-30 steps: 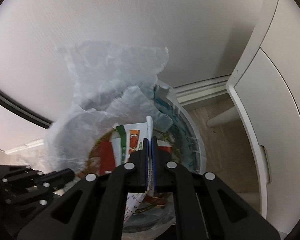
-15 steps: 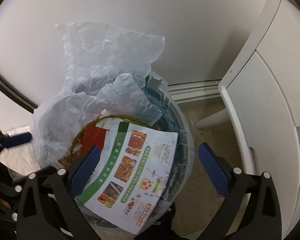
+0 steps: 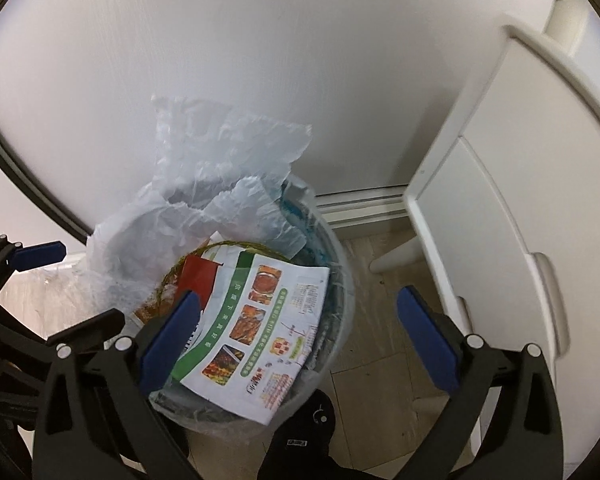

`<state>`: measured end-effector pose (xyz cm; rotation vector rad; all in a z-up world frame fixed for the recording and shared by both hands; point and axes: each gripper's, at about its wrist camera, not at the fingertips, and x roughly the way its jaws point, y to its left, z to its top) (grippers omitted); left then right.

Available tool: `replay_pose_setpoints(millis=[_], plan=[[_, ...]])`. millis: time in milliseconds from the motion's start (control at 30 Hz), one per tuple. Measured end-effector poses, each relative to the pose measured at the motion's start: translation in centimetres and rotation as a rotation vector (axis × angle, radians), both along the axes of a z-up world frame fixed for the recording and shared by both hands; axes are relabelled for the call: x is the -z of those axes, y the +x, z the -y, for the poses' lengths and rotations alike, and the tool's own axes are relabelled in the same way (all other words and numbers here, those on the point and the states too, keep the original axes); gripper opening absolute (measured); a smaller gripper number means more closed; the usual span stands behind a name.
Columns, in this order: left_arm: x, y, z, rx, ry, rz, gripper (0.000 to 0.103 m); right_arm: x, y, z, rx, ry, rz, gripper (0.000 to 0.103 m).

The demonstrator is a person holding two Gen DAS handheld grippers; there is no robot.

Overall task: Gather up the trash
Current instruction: 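Raise both open grippers away from the wastebasket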

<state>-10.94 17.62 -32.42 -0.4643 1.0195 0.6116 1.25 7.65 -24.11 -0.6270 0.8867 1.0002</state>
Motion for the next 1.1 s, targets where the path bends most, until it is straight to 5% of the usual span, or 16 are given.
replay_pose_setpoints(millis=[467, 800, 1100], plan=[[-6.8, -1.1, 4.2, -0.028, 0.212, 0.044, 0.097, -4.4, 0.6, 4.1, 0.112, 0.122, 0.029, 0.096], [-7.6, -2.5, 5.1, -0.123, 0.195, -0.011, 0.097, -5.2, 0.3, 4.7, 0.144, 0.151, 0.047, 0.096], [-8.0, -3.3, 5.1, -0.104, 0.126, 0.07, 0.097, -5.6, -0.8, 4.1, 0.125, 0.164, 0.055, 0.096]])
